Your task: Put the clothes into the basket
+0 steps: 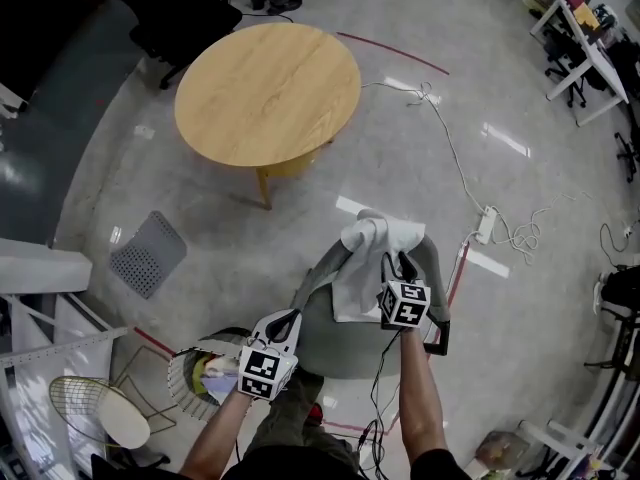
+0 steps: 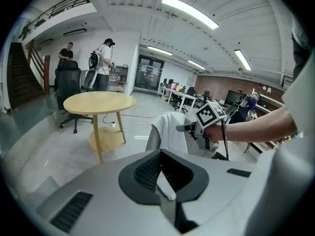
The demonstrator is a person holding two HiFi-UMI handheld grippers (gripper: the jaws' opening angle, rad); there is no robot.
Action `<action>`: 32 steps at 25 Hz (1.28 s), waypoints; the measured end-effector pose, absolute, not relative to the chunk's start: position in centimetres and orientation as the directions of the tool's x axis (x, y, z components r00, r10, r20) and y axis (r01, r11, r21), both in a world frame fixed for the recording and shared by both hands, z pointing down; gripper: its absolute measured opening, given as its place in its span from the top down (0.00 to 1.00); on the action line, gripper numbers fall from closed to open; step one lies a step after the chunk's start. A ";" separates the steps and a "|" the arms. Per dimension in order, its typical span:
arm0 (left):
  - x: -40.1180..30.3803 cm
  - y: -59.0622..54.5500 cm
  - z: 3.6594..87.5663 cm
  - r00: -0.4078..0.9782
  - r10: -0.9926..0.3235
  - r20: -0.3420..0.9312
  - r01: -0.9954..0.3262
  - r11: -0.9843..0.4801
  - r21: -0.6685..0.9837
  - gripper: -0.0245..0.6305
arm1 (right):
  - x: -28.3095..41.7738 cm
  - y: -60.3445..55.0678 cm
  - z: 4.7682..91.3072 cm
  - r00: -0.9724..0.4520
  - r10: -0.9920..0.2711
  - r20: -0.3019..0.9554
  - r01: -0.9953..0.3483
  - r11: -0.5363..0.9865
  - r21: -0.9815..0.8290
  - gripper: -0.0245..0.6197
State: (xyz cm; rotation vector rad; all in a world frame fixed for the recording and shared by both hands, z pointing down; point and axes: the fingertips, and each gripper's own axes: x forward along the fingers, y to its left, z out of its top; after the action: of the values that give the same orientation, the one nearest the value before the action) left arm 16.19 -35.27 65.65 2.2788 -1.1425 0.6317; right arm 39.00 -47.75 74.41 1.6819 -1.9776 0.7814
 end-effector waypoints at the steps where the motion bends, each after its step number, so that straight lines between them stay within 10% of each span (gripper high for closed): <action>1: 16.1 -35.3 65.7 0.536 -0.591 0.604 -0.826 -0.514 0.231 0.95 | 39.2 -47.9 74.3 -0.162 -0.746 0.646 -0.986 0.099 -0.132 0.76; 5: 16.0 -35.2 65.2 0.533 -0.598 0.598 -0.828 -0.513 0.225 0.95 | 39.4 -47.6 73.5 -0.159 -0.754 0.637 -0.987 0.108 -0.119 0.90; 32: 16.5 -28.9 57.1 0.557 -0.665 0.498 -0.817 -0.545 0.187 0.95 | 40.2 -41.5 50.4 -0.189 -0.940 0.284 -0.981 0.191 -0.021 0.91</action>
State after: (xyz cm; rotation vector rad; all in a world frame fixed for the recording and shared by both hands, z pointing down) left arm 16.46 -28.87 57.07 2.3962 -1.2044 0.5239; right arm 40.15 -41.49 50.36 1.8521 -2.2552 0.2928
